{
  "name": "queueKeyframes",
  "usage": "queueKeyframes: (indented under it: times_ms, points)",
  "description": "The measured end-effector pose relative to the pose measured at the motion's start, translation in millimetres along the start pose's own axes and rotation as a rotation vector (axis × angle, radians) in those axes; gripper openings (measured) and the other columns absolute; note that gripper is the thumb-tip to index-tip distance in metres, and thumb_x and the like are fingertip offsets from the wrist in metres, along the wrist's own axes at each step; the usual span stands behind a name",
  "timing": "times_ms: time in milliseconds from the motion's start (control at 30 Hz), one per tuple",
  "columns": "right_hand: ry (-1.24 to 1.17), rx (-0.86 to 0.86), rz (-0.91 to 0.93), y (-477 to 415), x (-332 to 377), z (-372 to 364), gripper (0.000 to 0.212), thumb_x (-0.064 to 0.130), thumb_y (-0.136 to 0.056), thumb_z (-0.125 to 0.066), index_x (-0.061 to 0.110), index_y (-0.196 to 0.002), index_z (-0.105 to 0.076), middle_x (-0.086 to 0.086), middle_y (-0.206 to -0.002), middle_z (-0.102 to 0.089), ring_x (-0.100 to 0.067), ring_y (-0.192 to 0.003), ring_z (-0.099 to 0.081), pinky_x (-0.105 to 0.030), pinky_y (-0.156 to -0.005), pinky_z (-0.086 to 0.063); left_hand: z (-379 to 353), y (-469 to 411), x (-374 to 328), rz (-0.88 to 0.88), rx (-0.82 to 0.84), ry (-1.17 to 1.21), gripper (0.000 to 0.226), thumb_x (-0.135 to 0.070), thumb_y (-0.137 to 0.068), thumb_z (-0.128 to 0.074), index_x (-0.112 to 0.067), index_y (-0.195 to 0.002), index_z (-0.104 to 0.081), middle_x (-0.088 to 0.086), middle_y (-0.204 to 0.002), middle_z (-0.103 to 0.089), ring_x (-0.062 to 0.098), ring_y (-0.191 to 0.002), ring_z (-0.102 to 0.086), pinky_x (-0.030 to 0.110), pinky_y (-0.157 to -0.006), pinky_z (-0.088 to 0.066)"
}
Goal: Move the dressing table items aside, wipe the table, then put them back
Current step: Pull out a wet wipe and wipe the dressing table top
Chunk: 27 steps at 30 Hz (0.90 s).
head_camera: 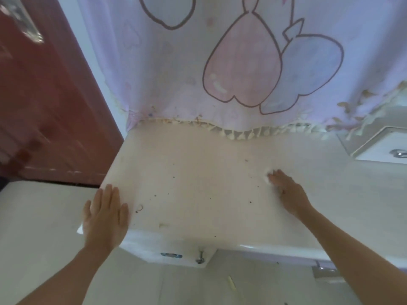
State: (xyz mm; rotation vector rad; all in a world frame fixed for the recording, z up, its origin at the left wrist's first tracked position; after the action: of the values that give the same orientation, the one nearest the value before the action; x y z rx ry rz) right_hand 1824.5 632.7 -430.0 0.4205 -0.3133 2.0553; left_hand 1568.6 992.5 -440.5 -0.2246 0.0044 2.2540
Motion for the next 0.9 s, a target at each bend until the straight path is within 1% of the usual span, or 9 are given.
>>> queueKeyframes:
  times_ms: [67, 133, 267, 333, 400, 500, 600, 767, 900]
  points:
    - [-0.015, 0.04, 0.229, 26, 45, -23, 0.083, -0.026, -0.062, -0.04, 0.018, -0.131, -0.047, -0.016, -0.134, -0.047, -0.015, -0.132, -0.04, -0.013, -0.11, -0.005, -2, -2, -2, -0.032, 0.014, -0.047, 0.066, -0.033, -0.082, -0.023, 0.012, -0.118, -0.054, 0.032, -0.125, -0.053, 0.049, -0.115, -0.05, 0.062, -0.091, -0.038]
    - [-0.055, 0.142, 0.395, 67, 91, -42, 0.09, -0.019, -0.05, -0.038, 0.028, -0.126, -0.043, -0.003, -0.13, -0.048, 0.006, -0.136, -0.021, -0.012, -0.112, -0.005, -3, -6, -4, -0.061, 0.047, -0.098, 0.062, -0.029, -0.081, -0.026, 0.016, -0.111, -0.056, 0.036, -0.116, -0.056, 0.052, -0.105, -0.054, 0.061, -0.087, -0.042]
    - [-0.166, 0.249, 0.653, 132, 161, -65, 0.055, -0.003, -0.077, -0.036, 0.025, -0.12, -0.056, 0.006, -0.126, -0.056, 0.006, -0.133, -0.029, -0.014, -0.113, -0.014, -8, -11, -6, -0.103, 0.117, -0.12, 0.062, -0.028, -0.079, -0.026, 0.02, -0.103, -0.057, 0.038, -0.108, -0.057, 0.051, -0.102, -0.055, 0.06, -0.088, -0.045]
    - [-0.19, 0.138, 0.583, 105, 159, -32, 0.037, 0.012, -0.081, -0.056, 0.033, -0.11, -0.065, 0.017, -0.12, -0.06, 0.015, -0.12, -0.041, -0.007, -0.106, -0.023, -12, -13, -3, -0.105, 0.123, -0.083, 0.064, -0.03, -0.079, -0.026, 0.019, -0.107, -0.055, 0.038, -0.115, -0.054, 0.051, -0.109, -0.05, 0.06, -0.089, -0.044]
    - [-0.261, -0.011, 0.31, 50, 120, 11, 0.048, -0.004, -0.074, -0.043, 0.011, -0.113, -0.066, 0.005, -0.122, -0.056, 0.015, -0.117, -0.045, 0.001, -0.101, -0.022, -14, -13, 1, -0.08, 0.118, -0.031, 0.066, -0.033, -0.079, -0.026, 0.017, -0.111, -0.054, 0.036, -0.124, -0.05, 0.048, -0.117, -0.044, 0.058, -0.092, -0.044]
    - [-0.21, -0.16, -0.14, -30, 19, 56, 0.054, -0.022, -0.074, -0.036, -0.001, -0.119, -0.058, -0.014, -0.132, -0.048, -0.02, -0.125, -0.05, 0.011, -0.092, -0.018, -10, -13, 4, -0.065, 0.066, -0.005, 0.066, -0.034, -0.077, -0.027, 0.014, -0.111, -0.056, 0.032, -0.125, -0.051, 0.041, -0.12, -0.04, 0.055, -0.09, -0.045]
    - [-0.1, -0.146, -0.357, -73, -43, 58, 0.059, -0.022, -0.077, -0.037, 0.003, -0.129, -0.05, -0.017, -0.141, -0.043, -0.026, -0.132, -0.041, -0.017, -0.109, -0.022, -8, -15, 4, -0.071, 0.066, -0.023, 0.064, -0.033, -0.076, -0.029, 0.014, -0.109, -0.057, 0.032, -0.123, -0.053, 0.036, -0.119, -0.036, 0.054, -0.086, -0.047]
    - [0.056, -0.01, -0.206, -93, -14, 14, 0.06, -0.016, -0.084, -0.035, 0.006, -0.14, -0.033, -0.014, -0.15, -0.028, -0.026, -0.14, -0.025, -0.032, -0.107, -0.018, -8, -17, 6, -0.062, 0.085, -0.054, 0.063, -0.032, -0.076, -0.031, 0.015, -0.108, -0.057, 0.033, -0.122, -0.054, 0.035, -0.118, -0.033, 0.056, -0.082, -0.049]
    - [0.069, 0.035, 0.238, -72, 69, -25, 0.064, -0.01, -0.076, -0.029, 0.012, -0.134, -0.046, -0.005, -0.142, -0.04, -0.015, -0.14, -0.028, -0.024, -0.11, -0.015, -7, -16, 4, -0.058, 0.087, -0.057, 0.063, -0.032, -0.075, -0.031, 0.014, -0.108, -0.057, 0.032, -0.122, -0.054, 0.035, -0.117, -0.034, 0.056, -0.081, -0.05]
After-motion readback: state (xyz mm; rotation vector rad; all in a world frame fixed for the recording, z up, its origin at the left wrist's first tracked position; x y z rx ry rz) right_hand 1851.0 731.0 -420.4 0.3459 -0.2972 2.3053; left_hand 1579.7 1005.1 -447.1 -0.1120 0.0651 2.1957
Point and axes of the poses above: each hand's wrist, its own y-axis away from the middle knuckle, its own z-axis out of the back of the hand, x = y × z, the point moved 10 cm from there along -y, towards the middle knuckle
